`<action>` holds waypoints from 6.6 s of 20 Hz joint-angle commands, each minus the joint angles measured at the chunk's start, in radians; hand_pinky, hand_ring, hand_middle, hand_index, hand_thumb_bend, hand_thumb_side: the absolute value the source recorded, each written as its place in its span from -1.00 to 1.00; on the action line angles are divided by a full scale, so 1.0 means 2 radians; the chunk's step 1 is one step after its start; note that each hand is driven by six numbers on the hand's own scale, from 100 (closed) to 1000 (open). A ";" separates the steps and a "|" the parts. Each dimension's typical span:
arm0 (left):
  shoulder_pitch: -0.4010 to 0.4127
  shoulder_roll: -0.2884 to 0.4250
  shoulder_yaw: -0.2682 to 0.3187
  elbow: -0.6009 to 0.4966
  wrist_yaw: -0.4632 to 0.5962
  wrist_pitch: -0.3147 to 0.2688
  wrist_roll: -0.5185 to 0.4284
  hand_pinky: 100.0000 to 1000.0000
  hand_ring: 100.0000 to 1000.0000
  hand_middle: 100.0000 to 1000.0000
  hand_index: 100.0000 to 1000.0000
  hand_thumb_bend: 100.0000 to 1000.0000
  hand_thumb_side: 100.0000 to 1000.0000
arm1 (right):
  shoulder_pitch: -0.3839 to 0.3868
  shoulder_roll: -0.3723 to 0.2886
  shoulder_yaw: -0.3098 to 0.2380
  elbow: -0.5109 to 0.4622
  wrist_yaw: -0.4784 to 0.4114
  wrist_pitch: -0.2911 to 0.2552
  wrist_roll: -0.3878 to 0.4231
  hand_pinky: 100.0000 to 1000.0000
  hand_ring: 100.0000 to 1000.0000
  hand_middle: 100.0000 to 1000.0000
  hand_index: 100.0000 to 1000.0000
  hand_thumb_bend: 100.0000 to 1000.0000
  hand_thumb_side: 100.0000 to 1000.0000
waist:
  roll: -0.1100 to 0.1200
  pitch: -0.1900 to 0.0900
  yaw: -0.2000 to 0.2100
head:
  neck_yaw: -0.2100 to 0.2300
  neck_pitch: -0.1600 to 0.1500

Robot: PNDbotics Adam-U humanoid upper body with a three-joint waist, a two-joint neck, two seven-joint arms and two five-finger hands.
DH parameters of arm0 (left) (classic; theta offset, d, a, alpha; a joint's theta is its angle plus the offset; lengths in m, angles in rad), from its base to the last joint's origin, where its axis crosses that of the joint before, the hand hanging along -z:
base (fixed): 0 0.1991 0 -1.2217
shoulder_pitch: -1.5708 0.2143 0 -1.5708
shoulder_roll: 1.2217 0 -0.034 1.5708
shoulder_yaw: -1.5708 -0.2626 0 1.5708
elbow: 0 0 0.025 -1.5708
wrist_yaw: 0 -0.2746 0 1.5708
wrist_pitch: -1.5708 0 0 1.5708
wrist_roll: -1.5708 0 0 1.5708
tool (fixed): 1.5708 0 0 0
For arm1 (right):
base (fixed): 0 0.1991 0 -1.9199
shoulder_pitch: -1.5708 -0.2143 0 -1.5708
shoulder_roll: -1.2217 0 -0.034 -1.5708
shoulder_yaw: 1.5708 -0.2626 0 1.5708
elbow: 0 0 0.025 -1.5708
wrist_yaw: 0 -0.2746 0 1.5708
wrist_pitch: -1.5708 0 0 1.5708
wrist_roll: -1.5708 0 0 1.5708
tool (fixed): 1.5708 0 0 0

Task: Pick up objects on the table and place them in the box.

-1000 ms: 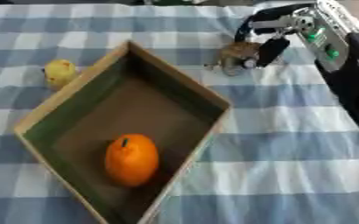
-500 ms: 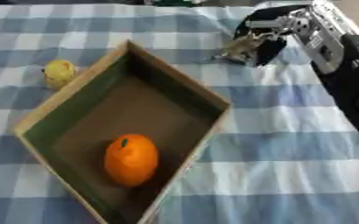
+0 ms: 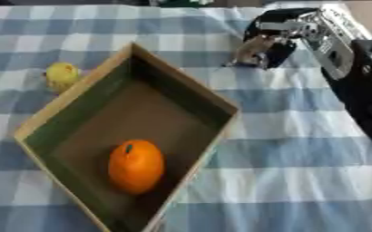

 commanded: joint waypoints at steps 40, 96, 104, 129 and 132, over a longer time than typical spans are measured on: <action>-0.002 0.008 0.007 -0.008 0.015 0.001 0.048 -0.11 0.58 0.46 0.52 -1.00 0.57 | 0.009 0.086 0.077 -0.383 -0.117 0.067 0.082 0.41 0.53 -0.05 0.23 -1.00 -0.85 | 0.005 -0.053 -0.006 | -0.005 0.023; -0.002 0.005 0.009 -0.008 0.014 0.002 0.054 -0.11 0.59 0.46 0.50 -1.00 0.51 | 0.030 0.108 0.046 -0.355 -0.191 0.049 0.123 0.66 0.86 0.71 0.91 -0.29 0.26 | 0.006 -0.051 -0.012 | -0.008 0.019; -0.001 0.005 0.009 -0.008 0.013 0.003 0.052 -0.11 0.59 0.46 0.50 -1.00 0.51 | 0.036 0.084 -0.011 -0.411 -0.223 0.095 0.067 0.60 0.81 0.65 0.85 -0.81 0.44 | 0.007 -0.053 -0.015 | -0.004 0.018; 0.005 0.012 0.014 -0.008 0.006 0.007 0.055 -0.12 0.60 0.47 0.50 -1.00 0.51 | 0.175 -0.083 -0.132 -0.499 -0.368 0.177 -0.489 0.35 0.60 0.49 0.64 -1.00 0.48 | 0.023 -0.046 -0.036 | 0.054 0.024; 0.004 0.015 0.014 -0.008 0.006 0.008 0.055 -0.12 0.60 0.47 0.50 -1.00 0.51 | 0.194 -0.093 -0.139 -0.499 -0.379 0.165 -0.524 0.34 0.59 0.49 0.64 -1.00 0.47 | 0.024 -0.044 -0.036 | 0.060 0.022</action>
